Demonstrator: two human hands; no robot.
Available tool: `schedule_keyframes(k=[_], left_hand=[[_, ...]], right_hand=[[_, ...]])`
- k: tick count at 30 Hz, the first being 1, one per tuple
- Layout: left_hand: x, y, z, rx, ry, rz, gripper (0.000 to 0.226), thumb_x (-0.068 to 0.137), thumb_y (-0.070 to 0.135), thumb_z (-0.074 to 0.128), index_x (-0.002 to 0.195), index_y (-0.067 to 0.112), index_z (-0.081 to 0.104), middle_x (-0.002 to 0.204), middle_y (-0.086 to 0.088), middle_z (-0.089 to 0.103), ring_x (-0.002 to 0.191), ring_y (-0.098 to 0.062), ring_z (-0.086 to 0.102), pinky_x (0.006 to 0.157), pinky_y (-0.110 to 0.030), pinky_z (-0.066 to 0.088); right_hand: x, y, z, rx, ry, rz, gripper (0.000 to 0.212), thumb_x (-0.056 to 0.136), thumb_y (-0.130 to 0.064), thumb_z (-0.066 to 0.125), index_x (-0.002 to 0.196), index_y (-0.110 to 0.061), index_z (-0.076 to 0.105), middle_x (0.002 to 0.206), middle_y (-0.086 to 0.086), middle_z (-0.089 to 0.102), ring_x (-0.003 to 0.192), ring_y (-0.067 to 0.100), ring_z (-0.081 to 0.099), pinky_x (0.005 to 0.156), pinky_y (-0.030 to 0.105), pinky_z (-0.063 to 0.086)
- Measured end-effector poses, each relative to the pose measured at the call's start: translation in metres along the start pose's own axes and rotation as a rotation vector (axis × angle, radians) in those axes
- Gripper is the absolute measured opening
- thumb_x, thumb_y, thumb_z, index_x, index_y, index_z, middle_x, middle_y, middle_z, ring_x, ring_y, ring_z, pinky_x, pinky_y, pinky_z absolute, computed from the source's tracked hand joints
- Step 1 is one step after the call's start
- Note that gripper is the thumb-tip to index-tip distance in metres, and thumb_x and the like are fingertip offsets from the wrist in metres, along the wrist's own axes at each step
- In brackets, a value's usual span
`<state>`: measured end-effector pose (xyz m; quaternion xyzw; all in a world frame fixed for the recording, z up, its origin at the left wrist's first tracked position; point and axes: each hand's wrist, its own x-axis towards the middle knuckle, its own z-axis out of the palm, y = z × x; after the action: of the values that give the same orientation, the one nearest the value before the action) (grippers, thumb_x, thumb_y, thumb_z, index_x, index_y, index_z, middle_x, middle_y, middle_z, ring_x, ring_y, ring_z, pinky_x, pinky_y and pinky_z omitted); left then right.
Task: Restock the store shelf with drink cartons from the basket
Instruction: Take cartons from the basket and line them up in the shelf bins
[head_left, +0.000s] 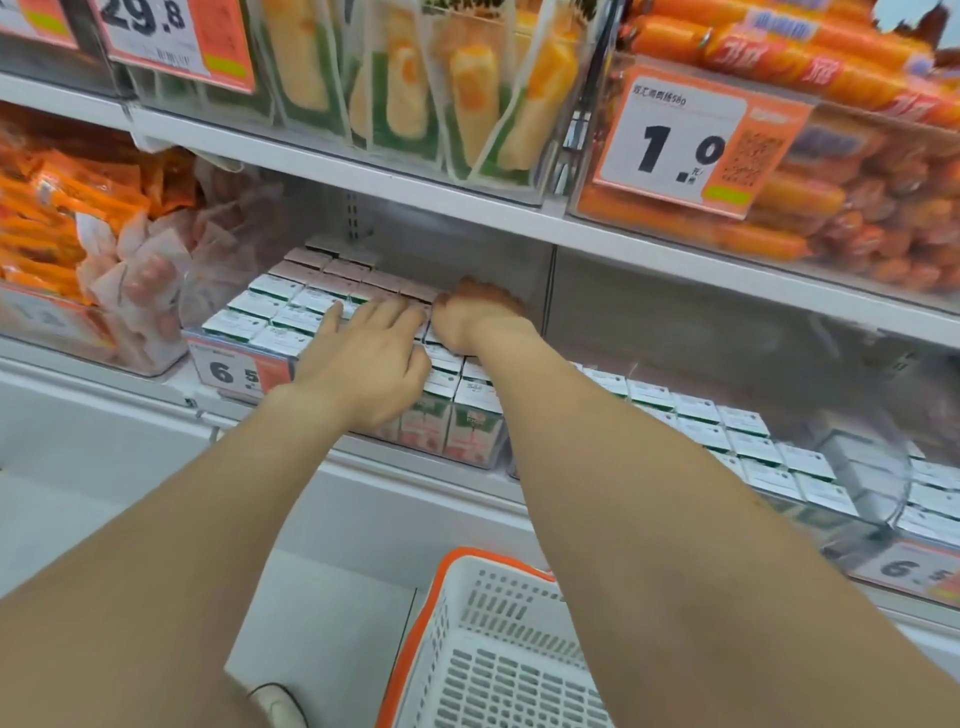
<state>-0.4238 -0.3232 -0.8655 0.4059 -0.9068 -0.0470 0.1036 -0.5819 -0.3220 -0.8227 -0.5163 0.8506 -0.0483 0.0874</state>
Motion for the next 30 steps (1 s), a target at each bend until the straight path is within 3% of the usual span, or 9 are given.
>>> schedule_keyframes(k=[6, 9, 11, 15, 17, 20, 23, 27, 30], left_hand=[[0.000, 0.002, -0.005, -0.017, 0.017, -0.053, 0.069, 0.090, 0.040, 0.018, 0.150, 0.015, 0.042, 0.152, -0.008, 0.045, 0.148, -0.028, 0.034, 0.125, -0.063, 0.017], [-0.002, 0.000, -0.008, -0.036, 0.029, -0.034, 0.070, 0.090, 0.041, 0.018, 0.149, 0.014, 0.043, 0.153, -0.007, 0.043, 0.146, -0.027, 0.034, 0.124, -0.063, 0.016], [-0.004, -0.012, -0.011, -0.037, 0.052, -0.057, 0.068, 0.090, 0.040, 0.020, 0.149, 0.015, 0.044, 0.153, -0.006, 0.043, 0.145, -0.027, 0.035, 0.125, -0.062, 0.015], [-0.009, -0.046, -0.017, -0.011, 0.136, -0.162, 0.066, 0.088, 0.037, 0.025, 0.144, 0.016, 0.051, 0.148, -0.006, 0.052, 0.140, -0.029, 0.042, 0.123, -0.061, 0.021], [-0.013, -0.056, -0.017, -0.020, 0.136, -0.182, 0.068, 0.087, 0.037, 0.025, 0.147, 0.017, 0.050, 0.151, -0.006, 0.050, 0.143, -0.027, 0.040, 0.122, -0.060, 0.020], [-0.018, -0.059, -0.015, 0.020, 0.096, -0.126, 0.076, 0.086, 0.044, 0.015, 0.152, 0.019, 0.042, 0.159, -0.003, 0.042, 0.150, -0.022, 0.031, 0.125, -0.058, 0.016], [-0.021, -0.059, -0.013, 0.048, 0.076, -0.102, 0.081, 0.086, 0.048, 0.009, 0.157, 0.020, 0.035, 0.162, 0.000, 0.039, 0.153, -0.020, 0.027, 0.126, -0.056, 0.013], [-0.018, -0.055, -0.010, 0.051, 0.144, -0.105, 0.074, 0.086, 0.044, 0.015, 0.150, 0.016, 0.041, 0.154, -0.004, 0.047, 0.146, -0.026, 0.037, 0.123, -0.054, 0.020], [-0.013, -0.056, -0.010, 0.013, 0.170, -0.128, 0.062, 0.086, 0.041, 0.025, 0.138, 0.017, 0.049, 0.143, -0.006, 0.055, 0.133, -0.031, 0.047, 0.117, -0.052, 0.030]], right_hand=[[-0.003, -0.001, -0.003, -0.022, -0.078, -0.050, 0.049, 0.103, -0.043, 0.033, 0.139, -0.015, 0.051, 0.143, 0.011, 0.057, 0.125, 0.033, 0.057, 0.100, 0.041, 0.045], [0.000, -0.002, 0.012, -0.078, -0.119, 0.035, 0.060, 0.103, -0.039, 0.028, 0.153, -0.007, 0.034, 0.157, 0.022, 0.039, 0.143, 0.044, 0.037, 0.118, 0.055, 0.025], [-0.001, -0.007, 0.021, -0.092, -0.050, 0.040, 0.063, 0.104, -0.040, 0.025, 0.156, -0.005, 0.030, 0.159, 0.027, 0.031, 0.148, 0.048, 0.026, 0.123, 0.062, 0.010], [-0.012, -0.029, 0.042, 0.003, 0.284, -0.232, 0.047, 0.101, -0.036, 0.039, 0.139, -0.011, 0.049, 0.137, 0.023, 0.055, 0.128, 0.045, 0.046, 0.113, 0.053, 0.033], [-0.009, -0.043, 0.046, 0.021, 0.260, -0.313, 0.052, 0.099, -0.039, 0.041, 0.145, -0.015, 0.045, 0.138, 0.022, 0.055, 0.129, 0.044, 0.044, 0.114, 0.054, 0.032], [0.012, -0.055, 0.040, 0.041, 0.226, -0.234, 0.058, 0.096, -0.047, 0.040, 0.146, -0.018, 0.040, 0.139, 0.020, 0.053, 0.132, 0.043, 0.042, 0.116, 0.058, 0.026], [0.022, -0.060, 0.033, 0.061, 0.130, -0.203, 0.057, 0.097, -0.052, 0.037, 0.142, -0.018, 0.040, 0.138, 0.017, 0.057, 0.124, 0.039, 0.054, 0.105, 0.051, 0.039], [0.022, -0.068, 0.023, -0.021, 0.022, -0.231, 0.056, 0.099, -0.052, 0.033, 0.137, -0.014, 0.052, 0.135, 0.014, 0.063, 0.116, 0.036, 0.061, 0.102, 0.046, 0.047], [0.021, -0.068, 0.027, -0.008, 0.035, -0.274, 0.055, 0.098, -0.052, 0.032, 0.126, -0.012, 0.058, 0.127, 0.016, 0.066, 0.107, 0.036, 0.063, 0.096, 0.043, 0.052]])
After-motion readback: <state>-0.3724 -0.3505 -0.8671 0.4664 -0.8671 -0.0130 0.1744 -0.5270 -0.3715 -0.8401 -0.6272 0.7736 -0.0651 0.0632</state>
